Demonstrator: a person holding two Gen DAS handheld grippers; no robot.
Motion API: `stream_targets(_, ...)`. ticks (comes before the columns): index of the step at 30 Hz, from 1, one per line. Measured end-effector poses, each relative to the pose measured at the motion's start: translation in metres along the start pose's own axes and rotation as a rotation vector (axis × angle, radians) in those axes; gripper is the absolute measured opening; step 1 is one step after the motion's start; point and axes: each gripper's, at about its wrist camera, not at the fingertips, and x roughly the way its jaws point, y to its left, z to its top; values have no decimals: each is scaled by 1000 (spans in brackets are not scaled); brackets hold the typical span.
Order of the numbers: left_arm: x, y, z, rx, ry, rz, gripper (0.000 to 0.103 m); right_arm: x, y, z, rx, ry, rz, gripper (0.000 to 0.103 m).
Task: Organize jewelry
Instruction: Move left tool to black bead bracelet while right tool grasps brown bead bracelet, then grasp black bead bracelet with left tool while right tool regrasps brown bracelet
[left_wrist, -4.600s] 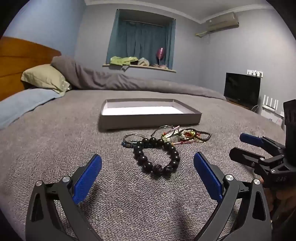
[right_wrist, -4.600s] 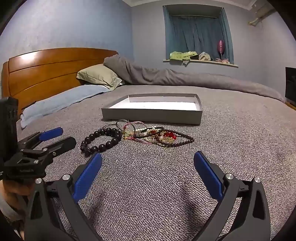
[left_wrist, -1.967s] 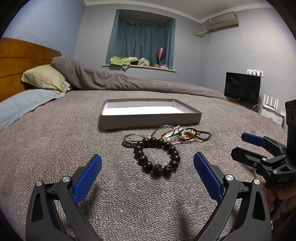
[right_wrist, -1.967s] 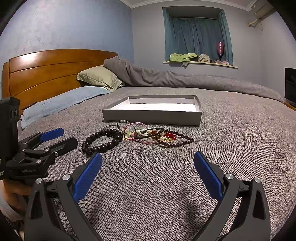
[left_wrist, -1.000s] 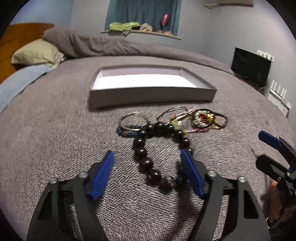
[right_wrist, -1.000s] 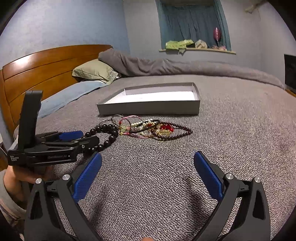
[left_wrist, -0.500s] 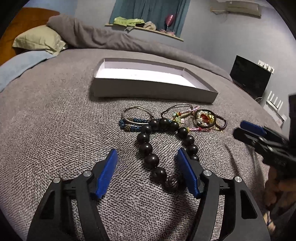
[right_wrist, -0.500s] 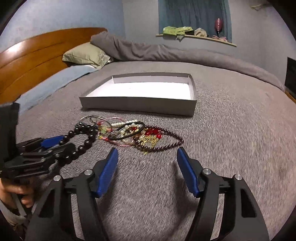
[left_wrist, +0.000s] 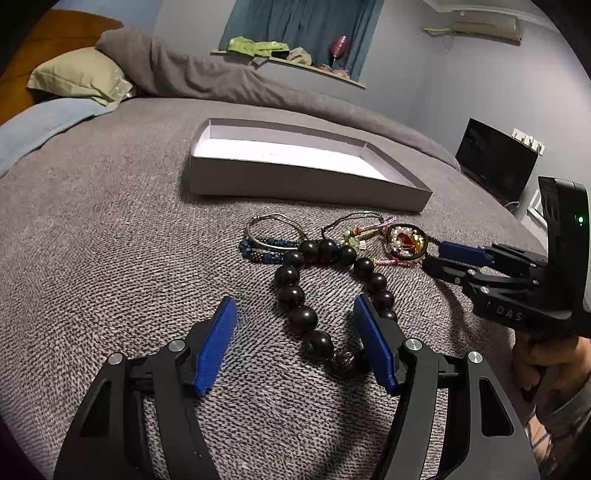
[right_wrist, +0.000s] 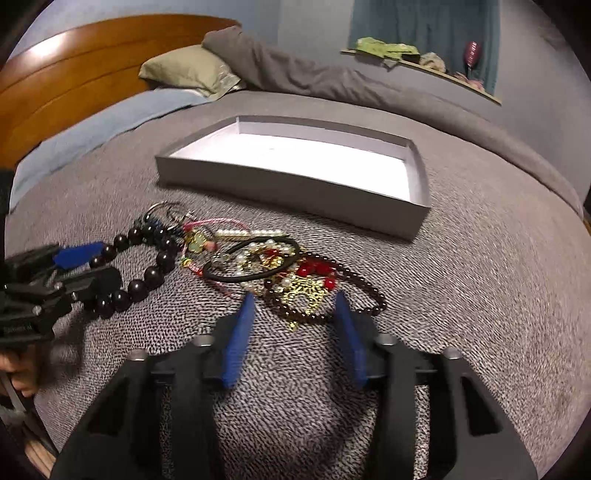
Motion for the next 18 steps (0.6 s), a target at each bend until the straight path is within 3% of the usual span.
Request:
stream_targets(2,0,1,0,-1,-1,-1,67,1,-1,0,5,4,8,11)
stream_targets(3,0,1,1,-2,-1,-2,67,0,-2,-1,11,-2,12,9)
stream_targets(12,-3,6,1,-13,-13,-10,67,-42,-27,-29,103,-75,7,6)
stream_targets(18,4,6,6,-11,33,2,67,-60,-49,-54,188,-70,29,6)
